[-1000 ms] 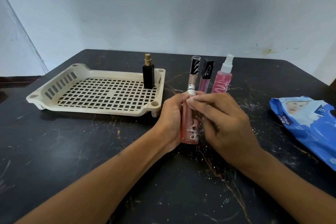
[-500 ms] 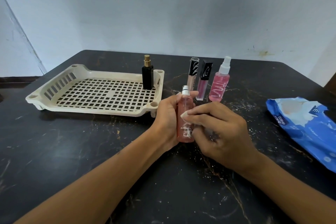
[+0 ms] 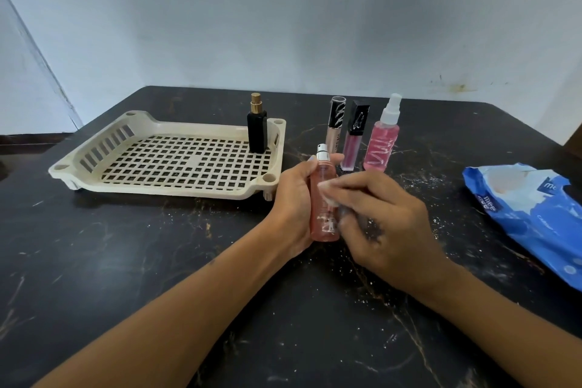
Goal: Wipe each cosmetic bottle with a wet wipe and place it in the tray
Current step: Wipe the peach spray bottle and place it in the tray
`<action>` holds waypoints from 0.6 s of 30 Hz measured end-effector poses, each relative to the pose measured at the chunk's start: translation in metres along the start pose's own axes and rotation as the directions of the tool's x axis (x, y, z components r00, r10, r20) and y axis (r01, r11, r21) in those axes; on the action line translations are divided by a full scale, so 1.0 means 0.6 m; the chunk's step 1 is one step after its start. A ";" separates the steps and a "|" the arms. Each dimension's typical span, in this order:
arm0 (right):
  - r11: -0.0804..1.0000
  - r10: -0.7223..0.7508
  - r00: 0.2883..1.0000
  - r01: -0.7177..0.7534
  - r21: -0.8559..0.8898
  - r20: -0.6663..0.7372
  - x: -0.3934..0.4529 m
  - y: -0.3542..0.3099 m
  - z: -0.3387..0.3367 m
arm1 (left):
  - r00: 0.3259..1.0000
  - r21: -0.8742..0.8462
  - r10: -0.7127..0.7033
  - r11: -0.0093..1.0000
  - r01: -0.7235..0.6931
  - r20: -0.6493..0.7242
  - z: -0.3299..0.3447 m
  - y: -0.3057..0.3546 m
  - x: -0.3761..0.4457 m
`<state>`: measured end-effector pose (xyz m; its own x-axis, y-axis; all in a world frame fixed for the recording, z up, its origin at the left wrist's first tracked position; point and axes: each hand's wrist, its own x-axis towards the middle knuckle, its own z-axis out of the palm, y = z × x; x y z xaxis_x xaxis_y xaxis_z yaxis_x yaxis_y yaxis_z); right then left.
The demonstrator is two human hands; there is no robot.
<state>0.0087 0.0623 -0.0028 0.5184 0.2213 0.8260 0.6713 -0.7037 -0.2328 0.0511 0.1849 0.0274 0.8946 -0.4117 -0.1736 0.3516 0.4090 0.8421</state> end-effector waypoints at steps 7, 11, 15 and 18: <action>0.995 0.013 1.000 -0.013 0.100 -0.005 -0.005 -0.011 -0.005 | 1.000 -0.002 -0.012 1.000 0.012 -0.020 0.001 -0.001 0.002; 0.997 -0.007 0.998 0.002 0.077 0.057 -0.009 -0.014 -0.007 | 1.000 0.019 -0.020 1.000 0.020 -0.015 0.002 -0.001 0.000; 0.990 -0.069 0.990 0.052 0.133 0.125 -0.019 -0.020 -0.018 | 0.996 0.065 0.034 0.997 -0.029 -0.082 0.002 -0.005 0.004; 0.991 -0.058 0.987 0.040 0.124 0.147 -0.020 -0.018 -0.020 | 0.995 0.036 0.034 0.999 -0.031 -0.097 0.004 -0.005 0.006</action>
<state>-0.0111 0.0594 -0.0042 0.5505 0.3585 0.7539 0.7520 -0.6052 -0.2613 0.0529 0.1801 0.0257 0.9288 -0.3161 -0.1936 0.3137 0.3920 0.8648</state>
